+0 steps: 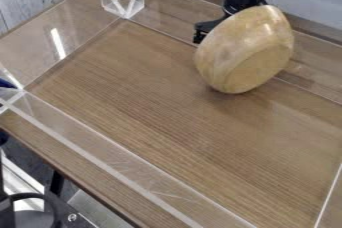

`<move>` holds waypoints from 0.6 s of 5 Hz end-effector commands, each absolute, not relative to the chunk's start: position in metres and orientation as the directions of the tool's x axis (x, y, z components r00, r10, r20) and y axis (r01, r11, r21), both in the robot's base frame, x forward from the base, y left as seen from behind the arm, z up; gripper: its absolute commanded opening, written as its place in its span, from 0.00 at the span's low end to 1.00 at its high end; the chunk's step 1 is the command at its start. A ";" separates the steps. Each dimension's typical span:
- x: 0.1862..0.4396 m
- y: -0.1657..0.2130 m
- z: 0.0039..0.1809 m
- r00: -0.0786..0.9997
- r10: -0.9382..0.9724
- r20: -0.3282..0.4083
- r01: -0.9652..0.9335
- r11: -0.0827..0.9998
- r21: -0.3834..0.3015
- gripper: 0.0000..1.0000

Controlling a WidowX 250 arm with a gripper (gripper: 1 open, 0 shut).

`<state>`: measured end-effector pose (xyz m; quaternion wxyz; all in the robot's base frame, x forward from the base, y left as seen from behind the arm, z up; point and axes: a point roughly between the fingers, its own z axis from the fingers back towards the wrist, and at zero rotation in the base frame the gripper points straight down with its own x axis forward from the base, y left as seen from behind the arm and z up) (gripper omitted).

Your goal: Remove the green block from inside the brown bowl and put it on the table

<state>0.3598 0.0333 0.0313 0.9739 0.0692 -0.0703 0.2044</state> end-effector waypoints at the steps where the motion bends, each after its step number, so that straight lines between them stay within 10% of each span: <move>1: 0.353 0.053 0.031 0.914 0.370 0.165 -0.392 0.911 0.125 0.00; 3: 0.356 0.055 0.016 0.935 0.329 0.135 -0.344 0.932 0.109 0.00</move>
